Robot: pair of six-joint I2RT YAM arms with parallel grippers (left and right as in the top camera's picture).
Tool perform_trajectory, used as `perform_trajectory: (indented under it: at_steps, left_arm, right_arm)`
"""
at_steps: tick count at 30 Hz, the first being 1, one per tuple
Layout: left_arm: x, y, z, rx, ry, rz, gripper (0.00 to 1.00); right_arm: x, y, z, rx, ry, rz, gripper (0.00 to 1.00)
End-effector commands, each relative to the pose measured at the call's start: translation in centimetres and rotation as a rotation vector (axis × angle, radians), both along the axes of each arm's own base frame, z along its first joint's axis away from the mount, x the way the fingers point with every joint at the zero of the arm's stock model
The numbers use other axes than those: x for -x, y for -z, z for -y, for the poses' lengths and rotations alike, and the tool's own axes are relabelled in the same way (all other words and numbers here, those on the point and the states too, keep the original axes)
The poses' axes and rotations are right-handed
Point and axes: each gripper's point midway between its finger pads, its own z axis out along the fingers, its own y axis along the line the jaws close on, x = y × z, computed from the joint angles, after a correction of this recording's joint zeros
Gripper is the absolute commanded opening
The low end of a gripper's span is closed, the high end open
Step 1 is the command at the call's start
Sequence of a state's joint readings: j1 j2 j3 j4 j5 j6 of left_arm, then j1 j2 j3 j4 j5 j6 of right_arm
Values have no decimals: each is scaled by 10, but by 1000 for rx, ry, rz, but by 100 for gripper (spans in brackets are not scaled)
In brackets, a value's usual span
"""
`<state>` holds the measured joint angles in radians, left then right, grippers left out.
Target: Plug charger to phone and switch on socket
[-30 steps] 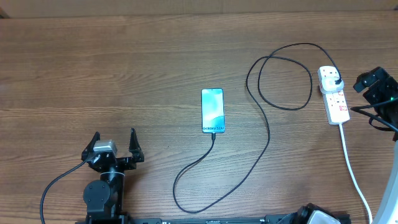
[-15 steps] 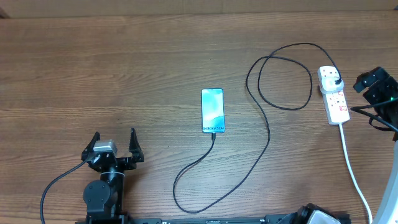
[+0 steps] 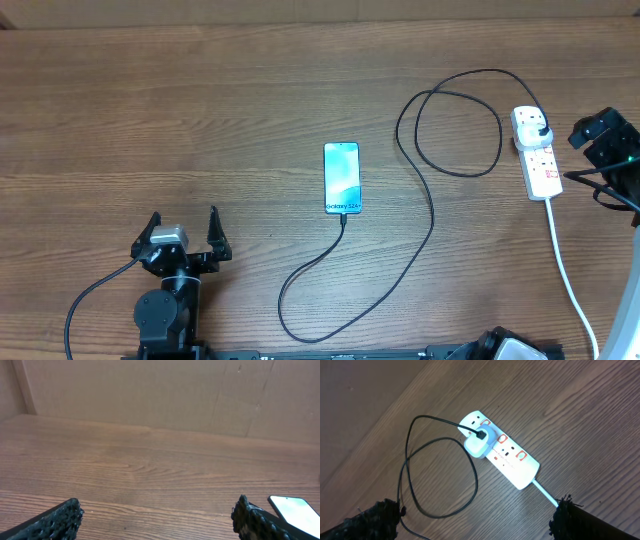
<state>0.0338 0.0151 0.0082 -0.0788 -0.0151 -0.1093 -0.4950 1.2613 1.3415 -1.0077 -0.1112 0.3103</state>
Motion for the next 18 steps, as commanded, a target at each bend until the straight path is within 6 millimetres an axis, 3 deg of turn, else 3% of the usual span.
perform_trajectory:
  at_steps: [1, 6, 9, 18]
  left_arm:
    - [0, -1, 0, 3, 0, 9, 100]
    - [0, -1, 0, 3, 0, 9, 100]
    - [0, -1, 0, 3, 0, 9, 100]
    - [0, -1, 0, 3, 0, 9, 100]
  right_arm:
    - [-1, -2, 1, 14, 3, 3, 100]
    - [10, -2, 22, 110, 89, -45, 100]
    - [12, -3, 23, 119, 96, -45, 100]
    - [-10, -29, 21, 171, 73, 81, 100]
